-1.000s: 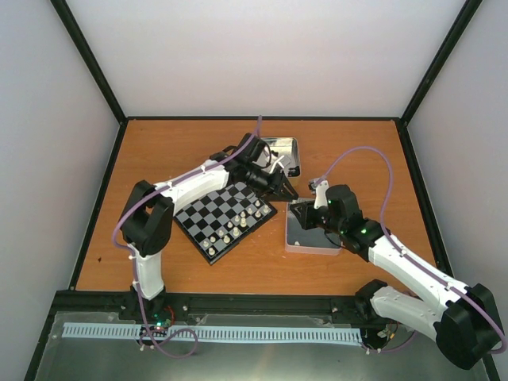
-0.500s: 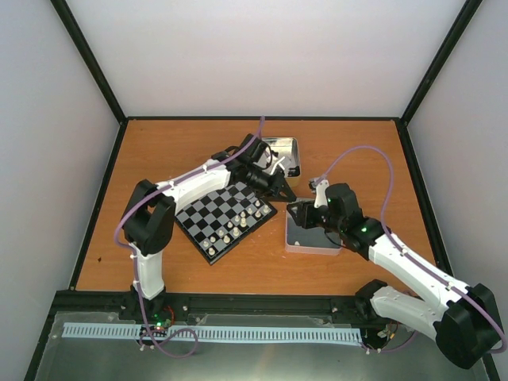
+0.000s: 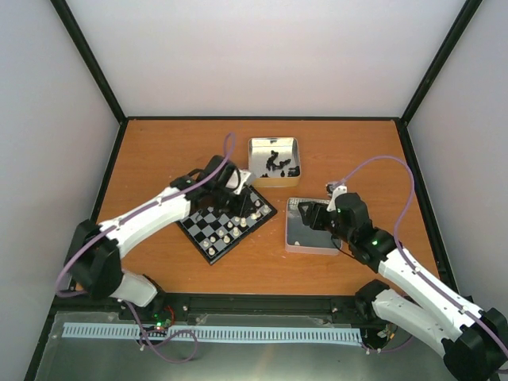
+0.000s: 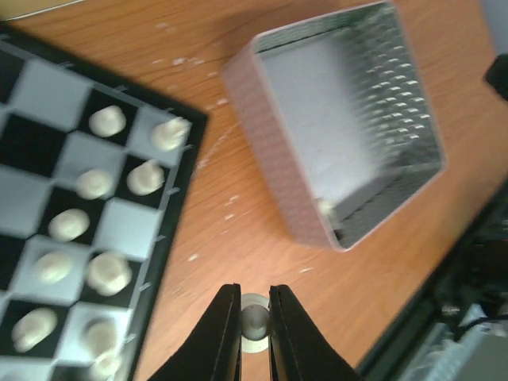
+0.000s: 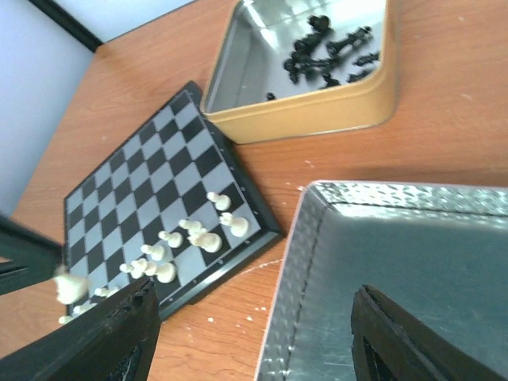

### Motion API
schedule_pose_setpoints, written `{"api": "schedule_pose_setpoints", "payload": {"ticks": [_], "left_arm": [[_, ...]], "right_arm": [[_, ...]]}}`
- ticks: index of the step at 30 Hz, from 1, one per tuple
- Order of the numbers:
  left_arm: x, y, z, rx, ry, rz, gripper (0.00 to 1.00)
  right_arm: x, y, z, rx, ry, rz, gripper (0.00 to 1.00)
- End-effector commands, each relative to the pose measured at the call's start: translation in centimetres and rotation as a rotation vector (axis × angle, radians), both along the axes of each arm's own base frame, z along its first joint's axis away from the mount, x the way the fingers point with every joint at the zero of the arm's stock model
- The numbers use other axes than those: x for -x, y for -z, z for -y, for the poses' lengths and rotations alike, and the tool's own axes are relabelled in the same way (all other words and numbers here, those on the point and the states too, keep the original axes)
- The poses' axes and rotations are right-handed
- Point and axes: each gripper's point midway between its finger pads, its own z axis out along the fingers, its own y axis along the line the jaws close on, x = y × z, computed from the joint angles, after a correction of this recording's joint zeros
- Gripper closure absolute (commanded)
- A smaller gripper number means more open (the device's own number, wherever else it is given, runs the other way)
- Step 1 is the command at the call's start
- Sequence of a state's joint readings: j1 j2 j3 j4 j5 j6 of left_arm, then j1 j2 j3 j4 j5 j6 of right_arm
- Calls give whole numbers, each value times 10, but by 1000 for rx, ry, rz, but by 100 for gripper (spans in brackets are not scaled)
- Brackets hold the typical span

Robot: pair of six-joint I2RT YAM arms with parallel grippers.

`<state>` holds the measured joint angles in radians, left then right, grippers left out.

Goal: Set up the chess pieces on the board
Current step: Place the chess piece on the chessboard.

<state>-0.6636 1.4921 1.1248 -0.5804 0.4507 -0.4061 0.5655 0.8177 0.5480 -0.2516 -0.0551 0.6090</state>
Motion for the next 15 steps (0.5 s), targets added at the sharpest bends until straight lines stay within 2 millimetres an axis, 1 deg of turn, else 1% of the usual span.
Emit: {"api": "schedule_pose_setpoints", "payload": {"ticks": [1, 3, 5, 7, 10, 15], "left_arm": [[-5, 6, -47, -194, -112, 199, 94], [2, 8, -59, -229, -145, 228, 94], [6, 8, -72, -252, -194, 261, 94], [9, 8, -77, -242, -208, 281, 94], [9, 6, -68, -205, -172, 316, 94], [0, 0, -37, -150, -66, 395, 94]], "right_arm": [[-3, 20, 17, 19, 111, -43, 34], [-4, 24, 19, 27, 127, -53, 34], [-7, 27, 20, 35, 140, -59, 34], [-10, 29, 19, 38, 149, -63, 34], [-14, 31, 18, 43, 157, -70, 34], [-19, 39, 19, 56, 184, -95, 34]]}}
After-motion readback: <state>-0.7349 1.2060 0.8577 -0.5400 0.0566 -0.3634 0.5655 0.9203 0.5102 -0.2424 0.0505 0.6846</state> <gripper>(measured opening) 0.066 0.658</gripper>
